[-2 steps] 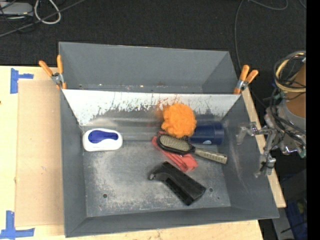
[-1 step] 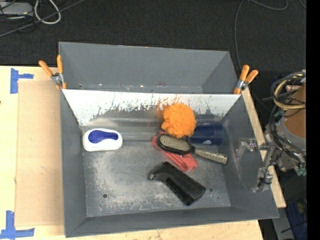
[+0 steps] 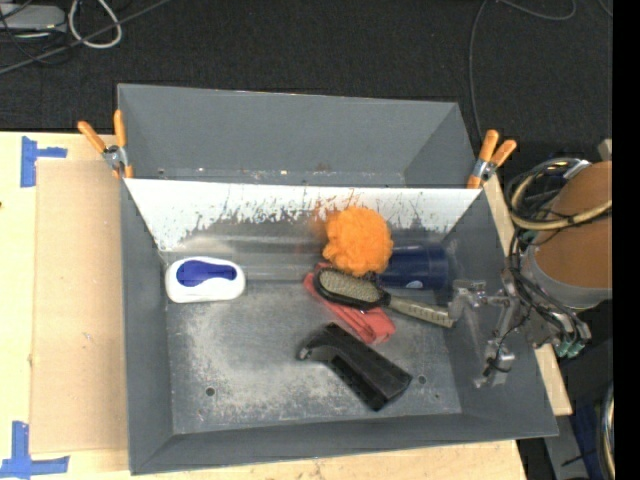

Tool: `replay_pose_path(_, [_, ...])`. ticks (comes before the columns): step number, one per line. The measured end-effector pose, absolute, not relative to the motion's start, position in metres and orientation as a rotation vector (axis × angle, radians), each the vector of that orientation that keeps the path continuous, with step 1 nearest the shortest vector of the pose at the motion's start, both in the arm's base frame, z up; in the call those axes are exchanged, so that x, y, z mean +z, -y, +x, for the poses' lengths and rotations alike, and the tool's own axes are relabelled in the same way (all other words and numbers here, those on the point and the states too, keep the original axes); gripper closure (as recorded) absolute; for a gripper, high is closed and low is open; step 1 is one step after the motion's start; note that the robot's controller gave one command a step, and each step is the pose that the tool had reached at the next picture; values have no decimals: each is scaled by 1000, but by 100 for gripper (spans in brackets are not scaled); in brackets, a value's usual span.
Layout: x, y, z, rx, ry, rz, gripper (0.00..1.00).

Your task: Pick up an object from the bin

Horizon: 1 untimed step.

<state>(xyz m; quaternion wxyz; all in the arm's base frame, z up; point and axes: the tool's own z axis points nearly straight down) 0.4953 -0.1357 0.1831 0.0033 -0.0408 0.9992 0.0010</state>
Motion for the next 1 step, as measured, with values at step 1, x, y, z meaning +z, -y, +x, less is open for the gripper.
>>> replay_pose_path(1, [173, 148, 498, 2, -3118, -350, 0])
